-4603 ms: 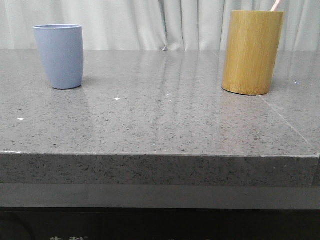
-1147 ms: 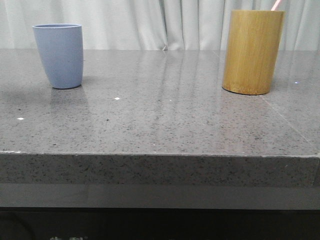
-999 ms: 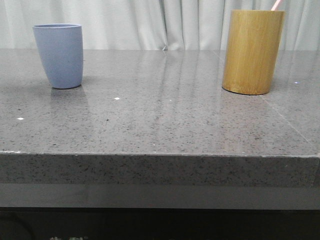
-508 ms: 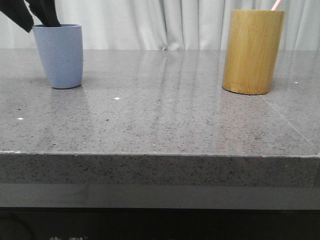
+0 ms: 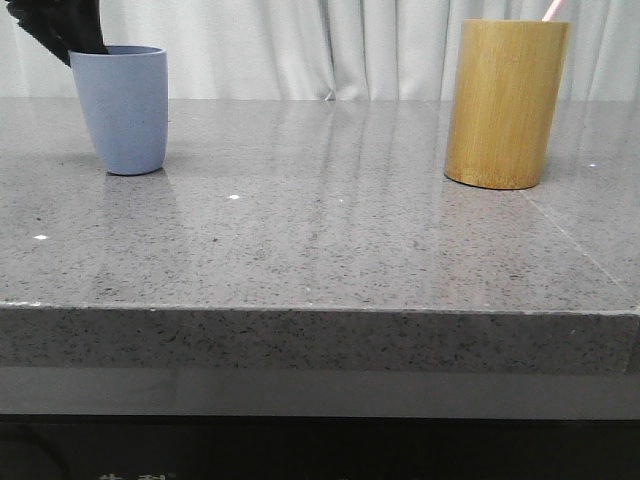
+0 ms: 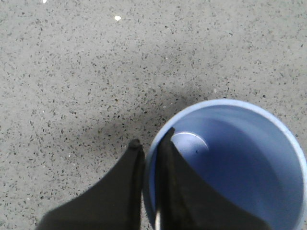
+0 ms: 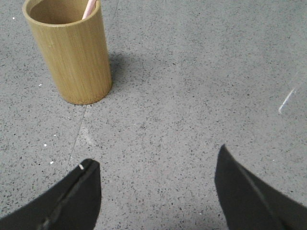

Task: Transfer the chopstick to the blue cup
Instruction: 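Lift the blue cup with the left gripper and set it nearer the bamboo cup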

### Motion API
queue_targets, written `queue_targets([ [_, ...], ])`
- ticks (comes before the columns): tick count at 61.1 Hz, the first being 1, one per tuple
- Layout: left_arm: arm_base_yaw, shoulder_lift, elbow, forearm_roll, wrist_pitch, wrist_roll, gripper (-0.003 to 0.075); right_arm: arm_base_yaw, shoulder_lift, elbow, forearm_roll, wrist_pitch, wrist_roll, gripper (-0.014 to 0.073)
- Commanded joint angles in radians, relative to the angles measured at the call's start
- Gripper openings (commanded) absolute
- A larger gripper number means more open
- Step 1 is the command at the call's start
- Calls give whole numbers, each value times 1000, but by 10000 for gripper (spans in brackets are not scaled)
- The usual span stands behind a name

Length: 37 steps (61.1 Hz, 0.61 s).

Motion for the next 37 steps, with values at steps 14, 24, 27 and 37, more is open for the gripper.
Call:
queue_targets([
  [14, -107, -52, -130, 0, 24, 1, -19, -2, 14, -34, 5, -98, -10, 519],
  [24, -192, -46, -171, 0, 20, 11, -19, -2, 27, -34, 8, -95, -10, 519],
  [27, -216, -46, -175, 0, 16, 17, -19, -2, 30, -34, 8, -95, -10, 519],
  [37, -275, -45, -177, 0, -16, 19, -19, -2, 54, -34, 14, -95, -10, 519],
])
